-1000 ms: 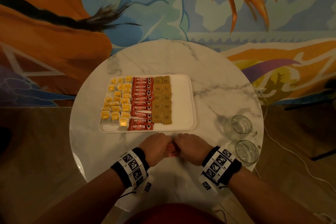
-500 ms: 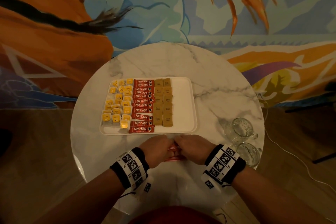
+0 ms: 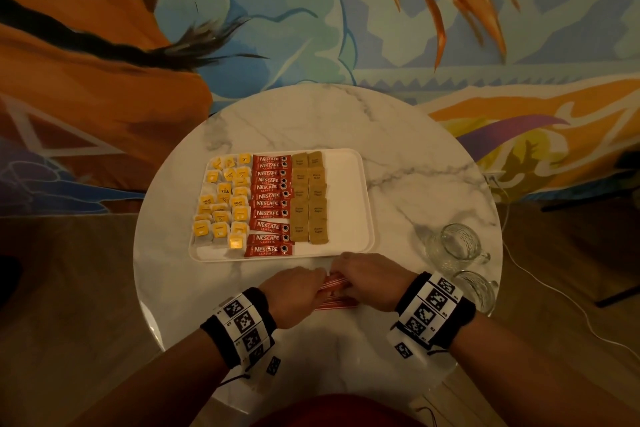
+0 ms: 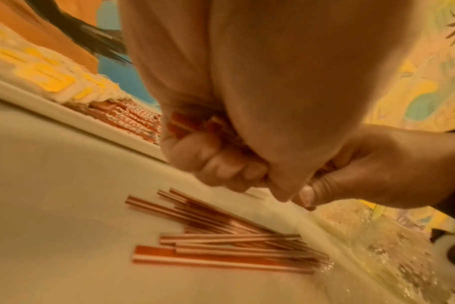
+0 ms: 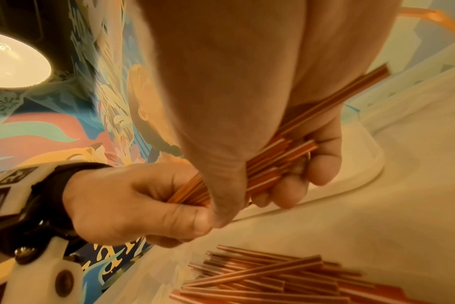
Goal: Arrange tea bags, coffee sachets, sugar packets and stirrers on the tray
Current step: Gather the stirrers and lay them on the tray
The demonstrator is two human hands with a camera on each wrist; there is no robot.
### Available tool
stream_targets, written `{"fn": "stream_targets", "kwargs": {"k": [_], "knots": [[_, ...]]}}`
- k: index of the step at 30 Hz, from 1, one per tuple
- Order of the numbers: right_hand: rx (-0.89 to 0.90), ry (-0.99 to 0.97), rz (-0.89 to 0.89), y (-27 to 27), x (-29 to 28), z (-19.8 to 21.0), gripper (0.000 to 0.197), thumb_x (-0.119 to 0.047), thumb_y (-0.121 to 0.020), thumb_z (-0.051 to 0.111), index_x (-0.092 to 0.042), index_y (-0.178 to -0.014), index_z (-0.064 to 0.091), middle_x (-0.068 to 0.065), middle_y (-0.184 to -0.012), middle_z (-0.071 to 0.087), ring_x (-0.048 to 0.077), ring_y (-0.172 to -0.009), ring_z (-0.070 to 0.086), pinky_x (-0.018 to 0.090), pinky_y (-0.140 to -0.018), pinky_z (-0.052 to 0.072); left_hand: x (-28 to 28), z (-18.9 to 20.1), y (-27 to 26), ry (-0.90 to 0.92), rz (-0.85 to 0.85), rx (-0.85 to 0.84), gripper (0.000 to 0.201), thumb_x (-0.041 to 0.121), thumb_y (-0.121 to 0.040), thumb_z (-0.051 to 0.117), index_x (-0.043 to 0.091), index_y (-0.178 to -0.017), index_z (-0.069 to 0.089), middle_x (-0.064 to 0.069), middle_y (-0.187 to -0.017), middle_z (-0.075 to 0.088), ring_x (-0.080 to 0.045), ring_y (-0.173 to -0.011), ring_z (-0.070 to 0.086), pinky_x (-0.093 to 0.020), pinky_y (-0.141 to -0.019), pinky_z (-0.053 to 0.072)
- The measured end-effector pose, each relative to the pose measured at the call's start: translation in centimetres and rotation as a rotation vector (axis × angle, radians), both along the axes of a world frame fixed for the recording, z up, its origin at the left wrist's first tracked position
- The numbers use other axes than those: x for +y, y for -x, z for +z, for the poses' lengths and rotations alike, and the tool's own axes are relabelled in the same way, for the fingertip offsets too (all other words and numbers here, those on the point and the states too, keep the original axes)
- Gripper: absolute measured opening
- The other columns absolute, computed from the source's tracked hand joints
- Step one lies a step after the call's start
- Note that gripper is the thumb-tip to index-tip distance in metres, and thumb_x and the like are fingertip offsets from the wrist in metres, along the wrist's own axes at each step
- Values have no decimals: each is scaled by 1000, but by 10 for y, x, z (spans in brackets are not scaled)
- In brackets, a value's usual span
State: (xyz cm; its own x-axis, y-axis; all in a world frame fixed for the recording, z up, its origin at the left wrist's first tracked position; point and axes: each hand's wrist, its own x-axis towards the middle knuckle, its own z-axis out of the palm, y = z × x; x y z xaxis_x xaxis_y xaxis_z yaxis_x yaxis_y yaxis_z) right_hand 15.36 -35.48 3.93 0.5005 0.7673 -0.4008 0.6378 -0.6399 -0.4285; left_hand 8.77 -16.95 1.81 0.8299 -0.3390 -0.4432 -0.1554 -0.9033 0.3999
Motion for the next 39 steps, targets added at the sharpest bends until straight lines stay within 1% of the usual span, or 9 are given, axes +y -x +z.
{"fn": "stream_targets", "kwargs": {"k": [7, 12, 17, 20, 23, 27, 31, 37, 39], "knots": [[118, -233, -242, -9, -18, 5, 53, -77, -85, 47, -32, -105, 67, -12, -93, 69, 2, -82, 63, 29, -77, 53, 15, 7, 5, 227, 153, 88, 30, 50, -99, 51, 25, -84, 59, 8, -80, 63, -8, -67, 58, -30, -71, 51], [9, -194, -236, -12, -9, 12, 63, -63, -101, 15, -25, -92, 65, -6, -82, 69, 13, -76, 63, 37, -78, 52, 12, 5, 7, 290, 184, 121, 32, 47, -99, 53, 19, -88, 62, 2, -82, 66, -14, -71, 62, -36, -73, 52], [-165, -234, -289, -28, -16, 21, 31, -47, -104, 39, -30, -122, 56, -8, -104, 70, 14, -91, 65, 36, -78, 51, 19, 10, 6, 485, 280, 255, 41, 50, -99, 52, 12, -90, 60, 3, -68, 55, -10, -56, 50, -27, -58, 44], [-166, -285, -243, -27, -19, 26, 32, -31, -105, 41, -27, -137, 48, -5, -120, 65, 16, -98, 65, 36, -80, 51, 19, 14, 10, 723, 433, 448, 32, 46, -102, 51, 19, -85, 55, 6, -61, 43, -8, -49, 36, -21, -48, 35], [-139, -276, -209, -28, -19, 30, 47, -15, -101, 43, -27, -145, 37, -6, -114, 63, 10, -85, 57, 30, -74, 48, 21, 13, 11, 840, 556, 529, 30, 42, -103, 48, 15, -92, 54, 6, -62, 42, -8, -51, 34, -21, -48, 31], [-67, -245, -226, -24, -17, 32, 63, -8, -97, 45, -31, -151, 23, -5, -116, 61, 3, -74, 53, 28, -72, 48, 25, 15, 10, 865, 611, 509, 36, 46, -100, 48, 12, -99, 60, 4, -66, 48, -8, -52, 39, -21, -49, 34], [-41, -272, -266, -8, 8, 23, 73, -3, -94, 49, -30, -155, 18, 6, -129, 59, 20, -86, 64, 32, -70, 53, 19, 22, 8, 828, 557, 441, 36, 40, -106, 43, 13, -113, 66, 3, -79, 64, -7, -53, 45, -19, -49, 37], [-20, -365, -385, -6, 26, 18, 68, 0, -93, 45, -25, -153, 25, 5, -124, 58, 16, -87, 59, 33, -72, 51, 30, 21, 13, 845, 535, 458, 22, 31, -104, 52, 19, -88, 62, 2, -70, 55, -10, -54, 44, -22, -52, 38], [-40, -364, -413, -8, 22, 18, 59, -4, -96, 43, -25, -149, 33, 1, -124, 58, 16, -91, 59, 30, -74, 48, 42, 17, 19, 836, 557, 447, 20, 31, -104, 52, 16, -93, 59, 1, -71, 55, -10, -56, 45, -22, -53, 40]]}}
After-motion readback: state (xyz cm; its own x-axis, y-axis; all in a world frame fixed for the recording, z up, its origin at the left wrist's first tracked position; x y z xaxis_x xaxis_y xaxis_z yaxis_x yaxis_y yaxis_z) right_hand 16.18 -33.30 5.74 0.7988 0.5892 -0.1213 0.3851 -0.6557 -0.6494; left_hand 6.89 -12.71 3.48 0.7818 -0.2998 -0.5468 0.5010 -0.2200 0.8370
